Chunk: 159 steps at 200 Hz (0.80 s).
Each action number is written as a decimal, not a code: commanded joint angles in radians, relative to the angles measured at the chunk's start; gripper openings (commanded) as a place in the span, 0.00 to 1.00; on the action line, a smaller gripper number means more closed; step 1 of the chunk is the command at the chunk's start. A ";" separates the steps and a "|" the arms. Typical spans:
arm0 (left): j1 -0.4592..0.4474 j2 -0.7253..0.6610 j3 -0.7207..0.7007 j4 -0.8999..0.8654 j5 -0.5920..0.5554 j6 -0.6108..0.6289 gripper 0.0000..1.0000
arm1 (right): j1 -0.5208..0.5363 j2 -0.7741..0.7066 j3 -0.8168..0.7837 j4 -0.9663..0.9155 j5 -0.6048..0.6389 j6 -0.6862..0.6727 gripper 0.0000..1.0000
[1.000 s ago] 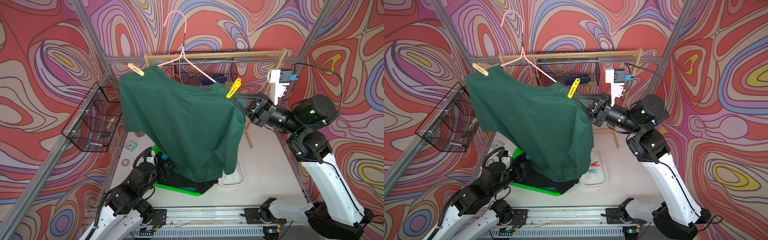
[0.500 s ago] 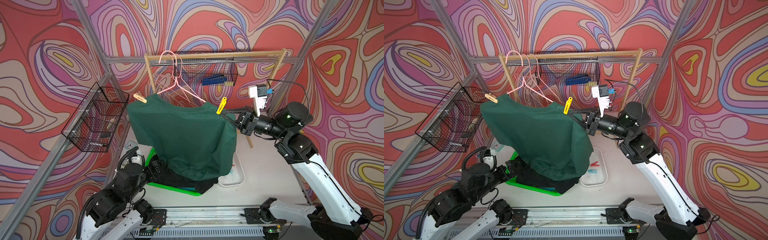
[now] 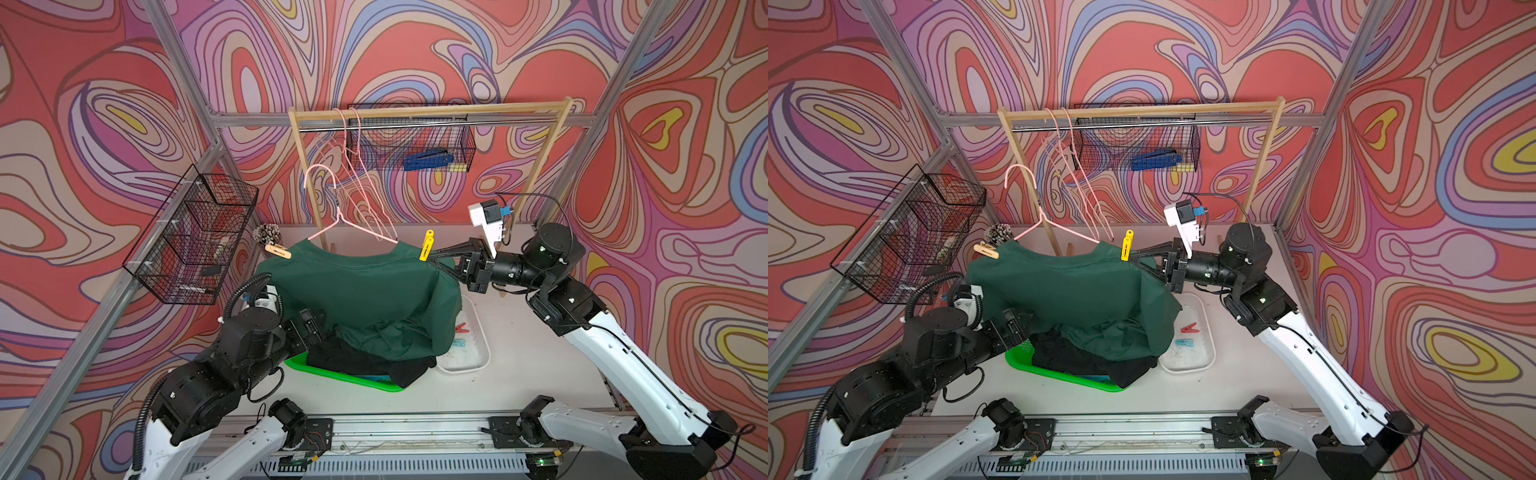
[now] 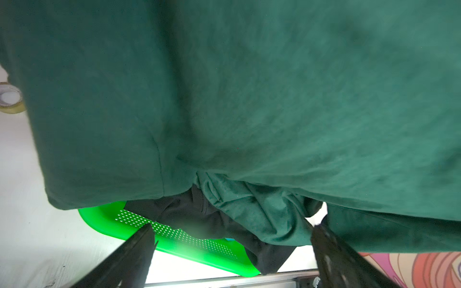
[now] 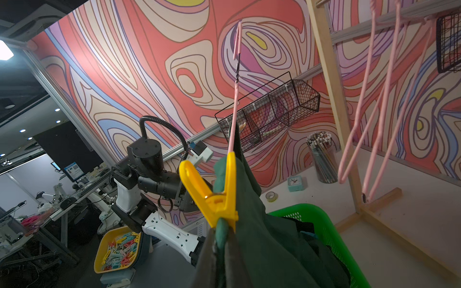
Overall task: Remove the clothespins securing t-shirts to the hanger
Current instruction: Adjust the T-shirt in the basket.
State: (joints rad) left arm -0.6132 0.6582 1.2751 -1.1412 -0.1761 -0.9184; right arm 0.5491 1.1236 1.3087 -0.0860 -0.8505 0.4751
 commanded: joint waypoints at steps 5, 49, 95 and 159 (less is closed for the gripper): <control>0.007 0.040 0.083 -0.061 0.010 -0.008 1.00 | 0.008 -0.025 -0.026 0.079 -0.007 -0.032 0.00; 0.007 0.050 0.150 -0.047 -0.014 0.044 1.00 | 0.041 -0.042 -0.097 0.123 0.015 -0.032 0.00; 0.007 0.062 0.187 0.005 0.000 0.048 1.00 | 0.092 -0.051 -0.155 0.101 0.050 -0.082 0.00; 0.007 0.144 0.240 0.056 0.044 0.078 0.92 | 0.156 -0.079 -0.227 0.051 0.125 -0.158 0.00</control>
State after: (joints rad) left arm -0.6132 0.7822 1.4918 -1.1179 -0.1345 -0.8593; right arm 0.6960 1.0760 1.1141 -0.0601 -0.7685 0.3546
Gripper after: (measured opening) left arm 0.955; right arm 0.070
